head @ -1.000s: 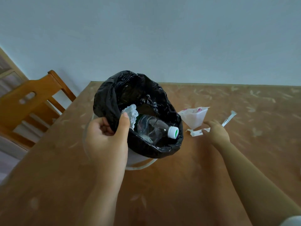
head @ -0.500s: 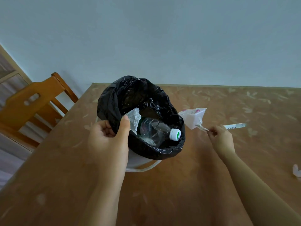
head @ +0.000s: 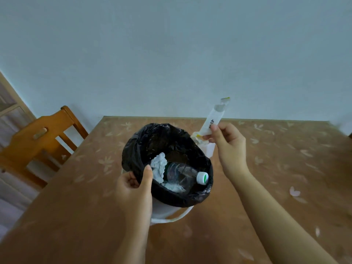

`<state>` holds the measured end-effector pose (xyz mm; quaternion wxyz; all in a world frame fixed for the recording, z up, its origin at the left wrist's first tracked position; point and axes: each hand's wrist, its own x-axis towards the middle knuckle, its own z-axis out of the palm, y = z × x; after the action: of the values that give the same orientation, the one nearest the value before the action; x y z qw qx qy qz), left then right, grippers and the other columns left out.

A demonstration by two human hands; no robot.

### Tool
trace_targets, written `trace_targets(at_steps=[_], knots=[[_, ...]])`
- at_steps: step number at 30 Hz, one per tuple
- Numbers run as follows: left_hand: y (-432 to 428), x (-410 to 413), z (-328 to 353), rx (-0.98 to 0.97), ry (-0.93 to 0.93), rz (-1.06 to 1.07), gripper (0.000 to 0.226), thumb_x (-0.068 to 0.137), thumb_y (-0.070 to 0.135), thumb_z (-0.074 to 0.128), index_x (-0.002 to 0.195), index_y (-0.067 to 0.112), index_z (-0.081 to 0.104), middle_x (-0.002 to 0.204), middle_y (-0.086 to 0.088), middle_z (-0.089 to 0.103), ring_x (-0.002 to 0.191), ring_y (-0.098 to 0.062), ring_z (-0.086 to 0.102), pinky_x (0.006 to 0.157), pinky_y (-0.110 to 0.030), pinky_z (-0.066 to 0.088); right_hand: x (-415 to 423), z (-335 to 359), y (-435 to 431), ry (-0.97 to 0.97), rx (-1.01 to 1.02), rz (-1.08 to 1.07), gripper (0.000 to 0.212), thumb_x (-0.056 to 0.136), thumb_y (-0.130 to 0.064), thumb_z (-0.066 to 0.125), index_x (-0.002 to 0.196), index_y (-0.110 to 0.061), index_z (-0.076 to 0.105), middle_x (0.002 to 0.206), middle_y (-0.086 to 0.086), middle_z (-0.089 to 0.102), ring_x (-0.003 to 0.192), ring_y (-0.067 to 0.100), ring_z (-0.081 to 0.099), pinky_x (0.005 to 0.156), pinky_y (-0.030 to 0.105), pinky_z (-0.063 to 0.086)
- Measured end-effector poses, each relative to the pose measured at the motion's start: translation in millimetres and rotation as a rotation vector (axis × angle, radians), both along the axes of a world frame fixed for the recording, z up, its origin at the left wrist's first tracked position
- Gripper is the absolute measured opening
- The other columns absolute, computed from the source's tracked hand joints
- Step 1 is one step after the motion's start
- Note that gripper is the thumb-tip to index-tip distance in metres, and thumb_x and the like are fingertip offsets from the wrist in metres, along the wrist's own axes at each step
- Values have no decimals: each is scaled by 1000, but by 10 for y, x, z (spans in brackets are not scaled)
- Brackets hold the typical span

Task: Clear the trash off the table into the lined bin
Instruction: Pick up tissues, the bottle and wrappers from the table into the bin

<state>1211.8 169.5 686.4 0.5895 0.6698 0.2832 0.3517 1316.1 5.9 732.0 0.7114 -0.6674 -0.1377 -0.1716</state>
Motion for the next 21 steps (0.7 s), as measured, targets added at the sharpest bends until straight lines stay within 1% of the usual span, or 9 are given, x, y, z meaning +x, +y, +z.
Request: trace_targets(at_steps=[4, 7, 10, 12, 15, 17, 18, 19, 21], knots=[[-71, -157, 150, -32, 14, 11, 30, 75, 36, 68, 69, 12, 52, 68, -11, 55, 61, -21, 53, 58, -38, 43, -377, 252, 229, 20, 41, 169, 18, 87, -15, 55, 72, -22, 63, 61, -11, 70, 63, 5, 65, 62, 14, 50], [-86, -274, 287, -14, -14, 1, 39, 77, 35, 67, 63, 9, 42, 58, -5, 39, 54, -21, 40, 53, -33, 31, -545, 345, 301, 29, 10, 259, 18, 86, -11, 56, 71, -18, 62, 58, -7, 67, 59, 3, 62, 57, 11, 47], [-71, -373, 388, 9, -24, -6, 41, 77, 35, 66, 65, 4, 42, 57, -4, 36, 54, -21, 38, 52, -30, 29, -652, 352, 316, 84, -52, 334, 21, 86, -9, 55, 69, -17, 62, 53, -10, 65, 52, -1, 58, 52, 9, 44], [-66, -413, 444, 14, -27, -15, 39, 76, 35, 67, 66, 4, 45, 58, -6, 41, 55, -22, 41, 52, -30, 31, -671, 332, 334, 158, -108, 378, 23, 86, -11, 56, 67, -21, 62, 50, -10, 65, 53, 3, 58, 55, 14, 46], [-63, -455, 506, -3, -34, -22, 35, 76, 32, 68, 71, 2, 51, 64, -14, 50, 60, -27, 47, 56, -32, 35, -628, 308, 379, 273, -297, 366, 21, 84, -15, 60, 65, -25, 59, 45, -7, 60, 49, 9, 56, 56, 24, 43], [-54, -481, 528, -2, -28, -26, 33, 76, 32, 67, 70, 4, 51, 63, -14, 48, 59, -27, 46, 55, -30, 35, -600, 289, 416, 280, -425, 341, 11, 82, -14, 62, 74, -21, 59, 49, -7, 61, 45, 6, 56, 55, 26, 46], [-52, -484, 534, 1, -25, -26, 32, 76, 32, 67, 68, 6, 49, 61, -10, 46, 57, -24, 44, 53, -28, 33, -596, 283, 436, 270, -497, 336, 5, 81, -15, 63, 81, -18, 59, 55, -5, 63, 47, 5, 57, 58, 27, 50], [-51, -483, 534, 7, -20, -24, 32, 76, 32, 67, 66, 9, 47, 59, -5, 44, 55, -20, 42, 52, -27, 32, -598, 279, 456, 257, -564, 339, 11, 81, -16, 64, 90, -15, 59, 62, -3, 65, 52, 5, 60, 63, 28, 53], [-53, -453, 519, 16, -12, -18, 32, 75, 32, 68, 63, 12, 46, 57, -1, 44, 53, -17, 43, 52, -28, 32, -595, 275, 475, 252, -620, 389, 28, 80, -17, 65, 106, -13, 57, 80, 1, 69, 73, 12, 66, 77, 31, 55]])
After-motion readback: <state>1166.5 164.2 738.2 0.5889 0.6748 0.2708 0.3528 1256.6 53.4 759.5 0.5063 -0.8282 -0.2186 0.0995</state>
